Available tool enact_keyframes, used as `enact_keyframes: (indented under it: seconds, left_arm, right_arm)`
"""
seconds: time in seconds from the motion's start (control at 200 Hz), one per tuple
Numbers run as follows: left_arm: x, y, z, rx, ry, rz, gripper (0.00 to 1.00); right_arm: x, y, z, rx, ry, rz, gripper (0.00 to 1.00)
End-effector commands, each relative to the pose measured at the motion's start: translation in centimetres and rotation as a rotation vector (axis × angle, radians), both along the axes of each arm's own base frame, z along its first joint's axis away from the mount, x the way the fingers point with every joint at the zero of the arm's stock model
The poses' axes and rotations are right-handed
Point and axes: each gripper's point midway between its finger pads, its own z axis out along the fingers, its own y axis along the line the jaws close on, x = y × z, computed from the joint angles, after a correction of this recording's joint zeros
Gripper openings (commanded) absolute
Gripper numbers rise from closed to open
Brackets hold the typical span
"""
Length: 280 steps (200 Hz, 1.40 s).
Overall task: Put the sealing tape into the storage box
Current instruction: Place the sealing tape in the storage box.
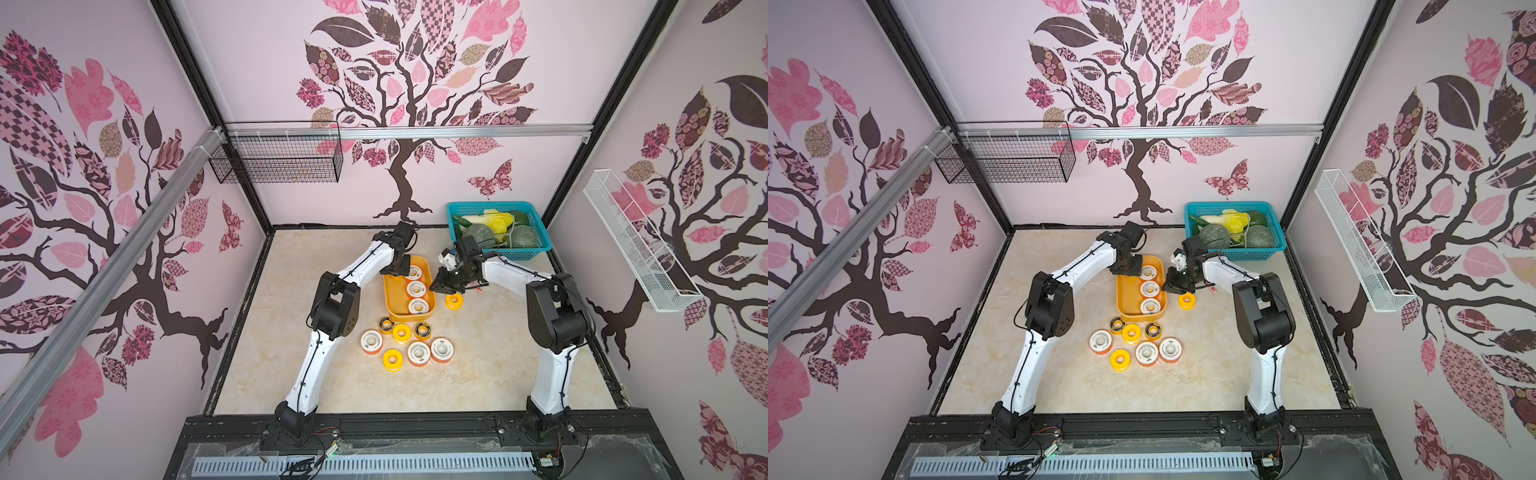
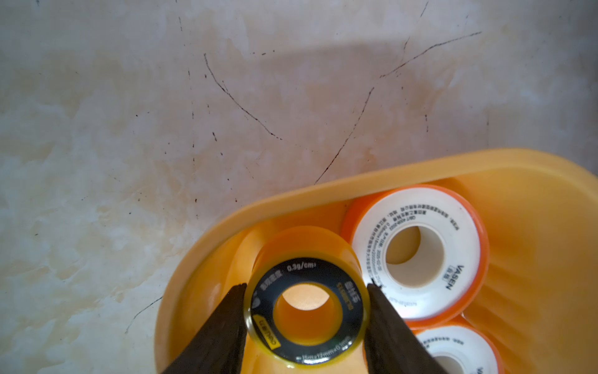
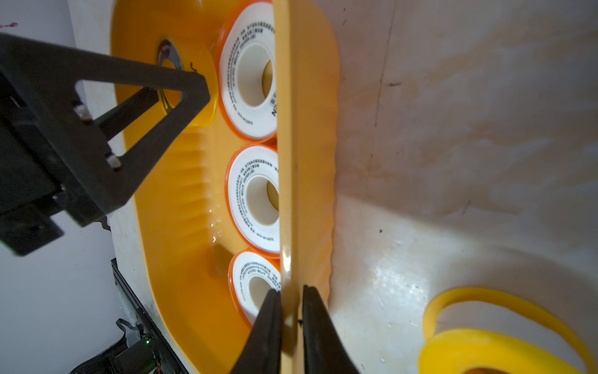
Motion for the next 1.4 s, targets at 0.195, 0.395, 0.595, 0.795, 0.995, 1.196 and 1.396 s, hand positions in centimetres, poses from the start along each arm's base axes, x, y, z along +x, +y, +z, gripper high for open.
enact_keyframes:
  seconds: [0.195,0.395,0.595,0.795,0.995,1.196,1.396]
  left_arm:
    - [0.1,1.1,0.7,0.034,-0.007,0.014,0.51]
    - [0.2,1.8,2.6,0.064,-0.042,0.007,0.51]
    - [0.2,1.1,3.8,0.037,-0.071,-0.062,0.51]
    - [-0.3,1.0,3.9,0.049,-0.061,-0.125,0.52]
    - [-0.5,1.6,2.8,0.109,-0.021,-0.169,0.52]
    - [-0.5,1.7,2.5,0.122,-0.016,-0.186,0.52]
    - [-0.7,1.0,1.8,0.096,0.003,-0.213,0.53]
  right_arm:
    - [0.1,-0.2,0.6,-0.019,-0.006,0.003,0.17]
    - [0.2,0.0,0.7,-0.014,-0.005,0.001,0.17]
    - [0.2,-0.1,0.6,-0.014,-0.005,0.001,0.17]
    - [0.3,-0.1,0.7,-0.018,-0.006,0.003,0.15]
    - [0.3,-0.1,0.9,-0.018,-0.010,0.003,0.15]
    - [0.4,-0.2,0.9,-0.023,-0.009,0.002,0.15]
    - [0.4,-0.2,0.9,-0.023,-0.010,0.001,0.15]
